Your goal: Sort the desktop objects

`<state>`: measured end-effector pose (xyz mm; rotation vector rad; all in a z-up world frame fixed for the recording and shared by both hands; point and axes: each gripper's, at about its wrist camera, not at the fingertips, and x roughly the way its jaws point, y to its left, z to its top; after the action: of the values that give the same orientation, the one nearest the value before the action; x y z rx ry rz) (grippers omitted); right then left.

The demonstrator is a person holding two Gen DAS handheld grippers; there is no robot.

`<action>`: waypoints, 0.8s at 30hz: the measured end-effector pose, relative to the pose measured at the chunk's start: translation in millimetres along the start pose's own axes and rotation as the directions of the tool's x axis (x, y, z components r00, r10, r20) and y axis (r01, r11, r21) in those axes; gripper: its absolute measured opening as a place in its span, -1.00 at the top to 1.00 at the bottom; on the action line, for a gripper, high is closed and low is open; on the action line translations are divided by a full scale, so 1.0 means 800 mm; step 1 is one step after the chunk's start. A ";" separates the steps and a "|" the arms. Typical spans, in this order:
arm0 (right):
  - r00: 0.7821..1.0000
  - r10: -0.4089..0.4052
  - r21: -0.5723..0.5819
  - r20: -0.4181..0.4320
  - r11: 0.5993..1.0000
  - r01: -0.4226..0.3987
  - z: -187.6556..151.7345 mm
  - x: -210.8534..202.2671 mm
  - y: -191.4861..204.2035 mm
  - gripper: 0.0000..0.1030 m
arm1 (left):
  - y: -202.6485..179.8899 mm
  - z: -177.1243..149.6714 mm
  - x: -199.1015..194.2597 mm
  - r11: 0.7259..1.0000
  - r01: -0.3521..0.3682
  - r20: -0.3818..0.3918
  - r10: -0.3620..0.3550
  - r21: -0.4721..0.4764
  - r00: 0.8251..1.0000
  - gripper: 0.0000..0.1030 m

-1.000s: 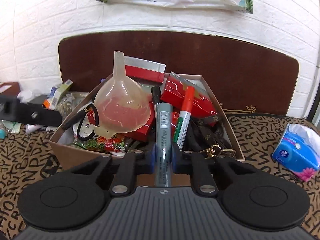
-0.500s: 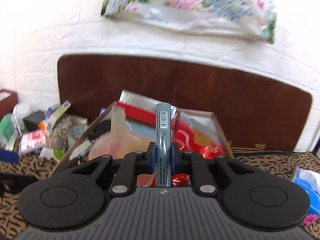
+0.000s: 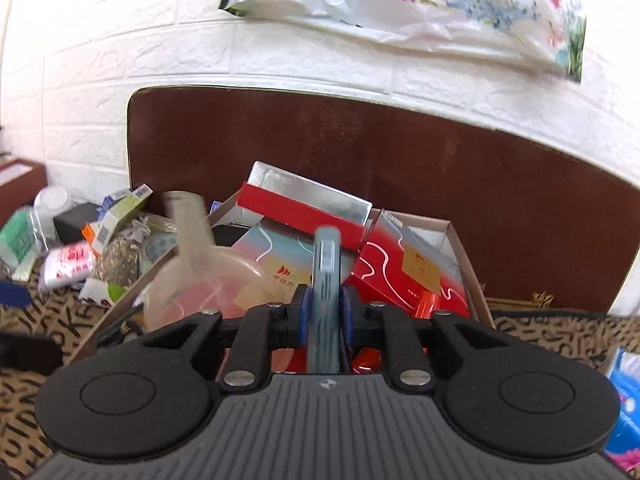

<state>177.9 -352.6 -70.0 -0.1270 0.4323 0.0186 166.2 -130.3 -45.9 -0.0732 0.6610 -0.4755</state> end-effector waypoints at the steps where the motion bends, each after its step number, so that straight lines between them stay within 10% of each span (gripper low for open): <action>1: 1.000 -0.021 -0.008 0.006 1.000 0.021 -0.004 -0.003 0.002 0.12 | 0.000 0.000 0.000 1.000 -0.001 0.001 0.001 0.000 1.000 -0.96; 3: 0.998 -0.052 0.007 0.041 0.999 0.052 -0.012 -0.014 0.001 -0.29 | -0.002 0.000 -0.001 1.000 -0.008 -0.002 0.008 0.005 1.000 -1.00; 12: 0.985 -0.158 0.256 0.074 0.957 0.134 -0.034 -0.107 -0.026 -0.99 | -0.020 -0.015 -0.021 0.997 -0.048 -0.015 0.049 0.062 0.999 -1.00; 24: 0.987 -0.064 0.146 -0.147 0.986 0.086 -0.058 -0.221 0.018 -0.99 | -0.065 -0.071 -0.082 0.983 -0.150 -0.017 0.152 0.105 0.988 -1.00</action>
<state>-2.7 -342.9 -39.0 0.0055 0.5689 -0.0980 65.6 -142.5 -41.9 0.0808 0.6603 -0.3641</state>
